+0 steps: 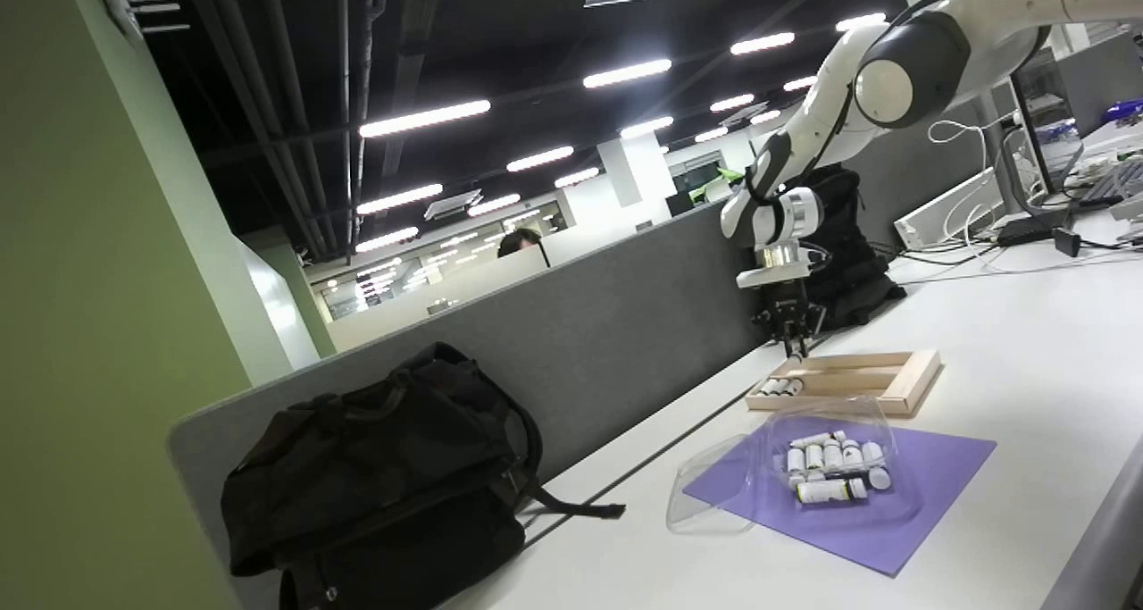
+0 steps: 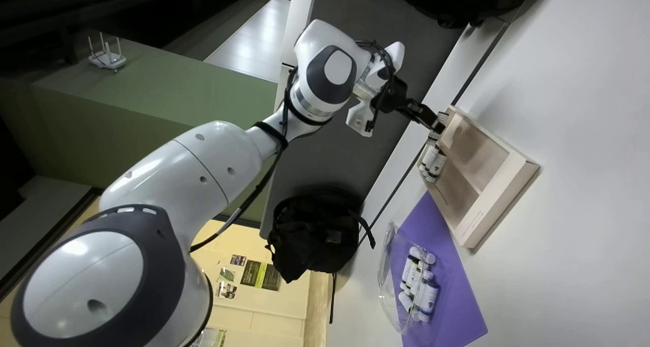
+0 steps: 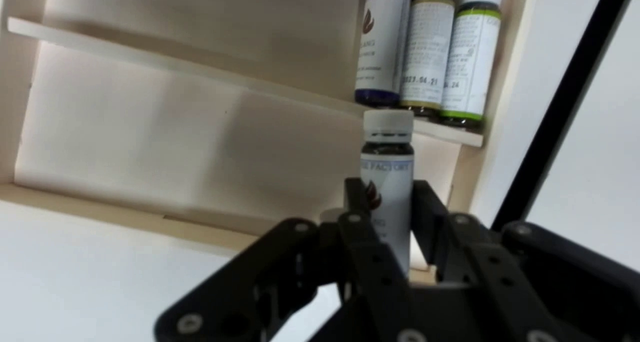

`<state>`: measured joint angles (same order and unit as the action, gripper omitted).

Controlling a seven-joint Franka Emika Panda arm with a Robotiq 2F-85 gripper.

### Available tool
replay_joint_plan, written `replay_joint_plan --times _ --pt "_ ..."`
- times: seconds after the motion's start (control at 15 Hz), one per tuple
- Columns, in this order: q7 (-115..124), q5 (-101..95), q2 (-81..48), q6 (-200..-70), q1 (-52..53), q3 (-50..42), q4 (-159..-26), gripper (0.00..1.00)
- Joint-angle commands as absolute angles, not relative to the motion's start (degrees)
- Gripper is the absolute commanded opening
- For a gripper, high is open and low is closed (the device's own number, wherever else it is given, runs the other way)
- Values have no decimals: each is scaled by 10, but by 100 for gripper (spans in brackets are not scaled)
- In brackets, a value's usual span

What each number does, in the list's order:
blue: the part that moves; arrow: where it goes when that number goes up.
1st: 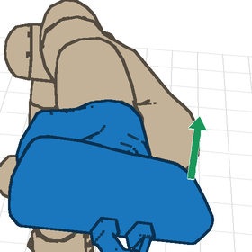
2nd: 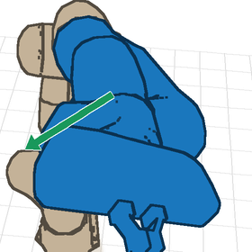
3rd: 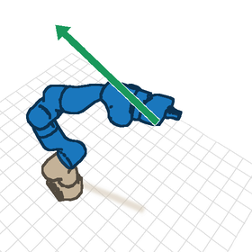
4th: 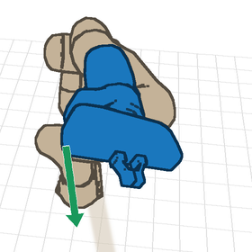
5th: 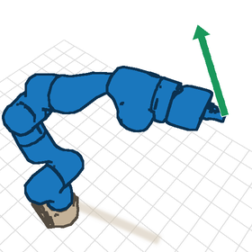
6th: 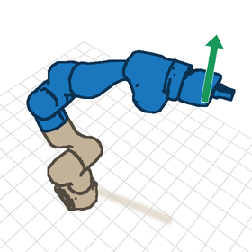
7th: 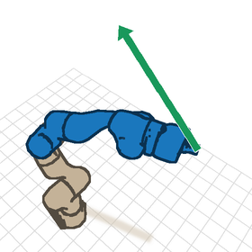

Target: Remove the bottle from the right side of the tray and place it in the container

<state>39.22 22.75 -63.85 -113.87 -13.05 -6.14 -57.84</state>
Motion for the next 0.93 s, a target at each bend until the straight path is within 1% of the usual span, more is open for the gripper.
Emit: replay_joint_plan --times 0.0,0.13,0.6,0.87 --pt "338 214 -533 -1130 -110 -59 -685 11" --pt "335 190 -509 -1143 -77 -68 -715 11" --pt "330 107 -478 -1120 34 -47 -809 11" --pt "339 68 -454 -1140 96 -46 -879 11"
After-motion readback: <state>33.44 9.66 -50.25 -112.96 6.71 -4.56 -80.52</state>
